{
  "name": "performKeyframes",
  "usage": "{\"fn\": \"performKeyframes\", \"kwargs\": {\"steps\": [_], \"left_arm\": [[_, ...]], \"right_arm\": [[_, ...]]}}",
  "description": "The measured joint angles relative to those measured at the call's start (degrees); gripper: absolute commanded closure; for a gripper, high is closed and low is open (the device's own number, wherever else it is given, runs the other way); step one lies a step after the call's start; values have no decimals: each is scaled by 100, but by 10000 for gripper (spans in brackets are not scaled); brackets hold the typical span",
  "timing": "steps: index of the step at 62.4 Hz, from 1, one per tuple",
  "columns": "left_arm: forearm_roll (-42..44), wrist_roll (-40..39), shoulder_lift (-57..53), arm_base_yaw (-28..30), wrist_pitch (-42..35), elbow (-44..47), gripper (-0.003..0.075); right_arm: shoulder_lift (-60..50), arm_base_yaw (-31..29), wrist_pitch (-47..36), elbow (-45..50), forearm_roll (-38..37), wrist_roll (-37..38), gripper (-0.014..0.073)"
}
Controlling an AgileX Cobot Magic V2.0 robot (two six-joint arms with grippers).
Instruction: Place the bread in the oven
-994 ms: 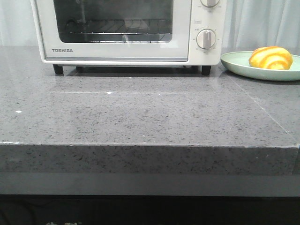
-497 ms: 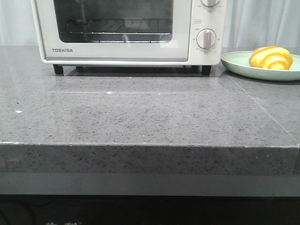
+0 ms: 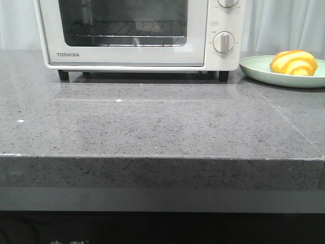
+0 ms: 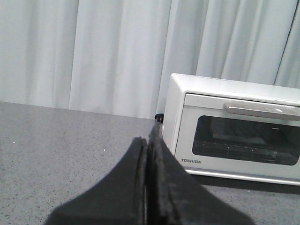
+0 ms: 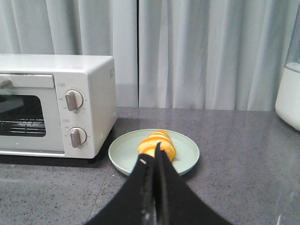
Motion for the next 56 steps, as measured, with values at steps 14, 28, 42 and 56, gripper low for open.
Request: {"fn": "performKeyframes", "kwargs": {"steps": [14,28,42,56], "left_arm": [[0,68,1406,0,786,-1048,738],[0,126,2325,0,886,-1283,738],[0,139,2883,0,902,-1283,738],[0,139,3152,0,902,-1283,738]], "right_arm": [[1204,0,574,-1081,-54,-10,661],[2243,0,1029,-1397,-54,-10,661],[2948,0,1109,-1397,-54,-10,661],[3355,0,1352,-1397,-54,-10,638]]}}
